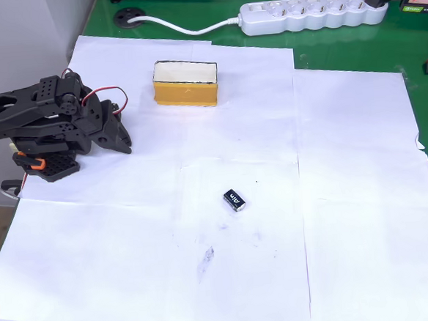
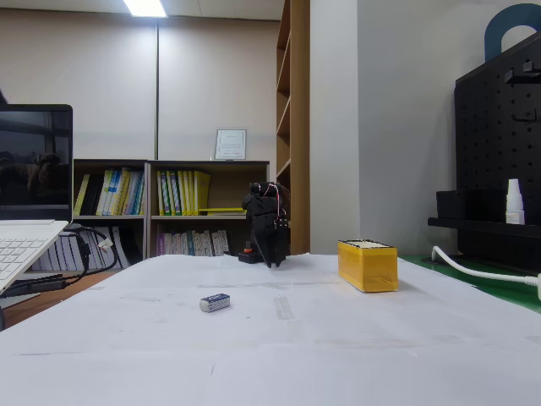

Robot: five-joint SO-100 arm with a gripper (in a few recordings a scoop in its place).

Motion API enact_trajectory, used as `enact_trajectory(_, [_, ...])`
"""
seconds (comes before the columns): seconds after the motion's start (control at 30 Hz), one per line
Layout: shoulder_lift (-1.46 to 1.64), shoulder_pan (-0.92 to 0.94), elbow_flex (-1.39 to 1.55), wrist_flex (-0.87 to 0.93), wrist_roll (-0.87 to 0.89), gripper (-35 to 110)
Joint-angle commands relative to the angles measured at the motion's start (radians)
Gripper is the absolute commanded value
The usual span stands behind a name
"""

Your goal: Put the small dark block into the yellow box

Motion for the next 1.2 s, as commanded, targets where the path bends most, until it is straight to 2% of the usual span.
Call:
enact_trajectory(0.0, [-0.014,-0.014,0.014,0.081,-0.012,0])
enact_trajectory(0.87, [-0.014,-0.014,0.014,0.081,-0.012,0])
enact_trajectory(1.17, [-0.015,0.041,0.014,0.081,-0.04,0])
